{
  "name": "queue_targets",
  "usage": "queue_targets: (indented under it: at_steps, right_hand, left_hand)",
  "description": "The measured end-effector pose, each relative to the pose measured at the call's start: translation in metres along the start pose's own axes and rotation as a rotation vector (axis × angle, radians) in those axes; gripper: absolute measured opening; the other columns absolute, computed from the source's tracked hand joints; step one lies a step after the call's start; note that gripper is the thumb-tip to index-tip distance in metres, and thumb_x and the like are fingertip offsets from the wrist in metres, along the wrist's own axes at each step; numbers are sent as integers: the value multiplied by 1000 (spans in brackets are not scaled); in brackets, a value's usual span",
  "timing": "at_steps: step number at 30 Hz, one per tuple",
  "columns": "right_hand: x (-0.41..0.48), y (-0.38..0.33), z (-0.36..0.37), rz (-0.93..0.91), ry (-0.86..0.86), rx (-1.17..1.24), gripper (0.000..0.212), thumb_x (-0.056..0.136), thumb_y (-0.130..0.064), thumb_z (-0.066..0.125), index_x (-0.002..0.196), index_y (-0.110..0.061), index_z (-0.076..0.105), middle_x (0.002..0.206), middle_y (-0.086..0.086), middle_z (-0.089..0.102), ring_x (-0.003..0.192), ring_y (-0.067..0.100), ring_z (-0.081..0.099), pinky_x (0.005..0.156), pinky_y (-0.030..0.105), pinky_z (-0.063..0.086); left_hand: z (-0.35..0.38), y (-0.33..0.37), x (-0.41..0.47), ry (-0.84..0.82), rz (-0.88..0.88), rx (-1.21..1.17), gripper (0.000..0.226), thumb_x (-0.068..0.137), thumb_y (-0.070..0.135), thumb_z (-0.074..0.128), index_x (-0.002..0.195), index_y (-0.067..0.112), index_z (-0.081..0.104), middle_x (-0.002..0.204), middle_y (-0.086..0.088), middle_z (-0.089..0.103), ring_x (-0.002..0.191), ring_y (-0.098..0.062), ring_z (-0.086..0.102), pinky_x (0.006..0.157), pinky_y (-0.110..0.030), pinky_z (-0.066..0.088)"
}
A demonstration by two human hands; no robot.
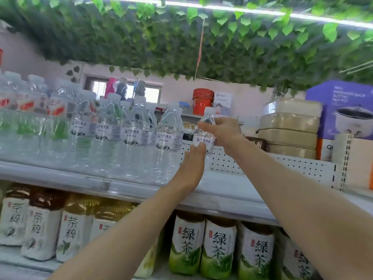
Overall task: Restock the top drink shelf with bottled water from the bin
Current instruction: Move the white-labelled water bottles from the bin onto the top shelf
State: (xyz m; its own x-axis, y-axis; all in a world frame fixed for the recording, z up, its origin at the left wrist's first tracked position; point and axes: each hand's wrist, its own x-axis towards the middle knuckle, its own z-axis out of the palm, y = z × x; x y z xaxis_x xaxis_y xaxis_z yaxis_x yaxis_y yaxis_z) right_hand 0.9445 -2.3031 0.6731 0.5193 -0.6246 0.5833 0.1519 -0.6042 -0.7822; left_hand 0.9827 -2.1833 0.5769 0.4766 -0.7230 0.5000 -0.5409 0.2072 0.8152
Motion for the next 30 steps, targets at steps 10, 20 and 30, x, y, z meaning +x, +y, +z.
queue_targets:
  at_steps: [10, 20, 30]
  right_hand:
    - [32, 22, 17, 20, -36, 21, 27, 74, -31, 91, 89, -22, 71, 95, 3, 76, 90, 22, 73, 87, 47, 60]
    - [42, 30, 23, -8, -35, -43, 38, 68, -46, 92, 93, -24, 74, 96, -1, 74, 94, 23, 71, 90, 49, 59]
    - [37, 27, 26, 14, -17, -82, 53, 72, -49, 89, 113, -19, 72, 106, 1, 73, 99, 23, 69, 93, 50, 57]
  left_hand:
    - [-4, -7, 29, 23, -209, 35, 78, 93, 75, 5, 159, 33, -1, 167, 4, -6, 154, -17, -6, 123, -52, 2]
    - [-3, -16, 34, 31, -192, 83, 83, 91, 77, 5, 158, 30, -8, 165, 9, -13, 153, -15, -11, 124, -49, 1]
    - [-8, -12, 27, 17, -205, 106, 86, 88, 80, 6, 158, 32, -7, 166, 10, -12, 153, -16, -8, 124, -51, 3]
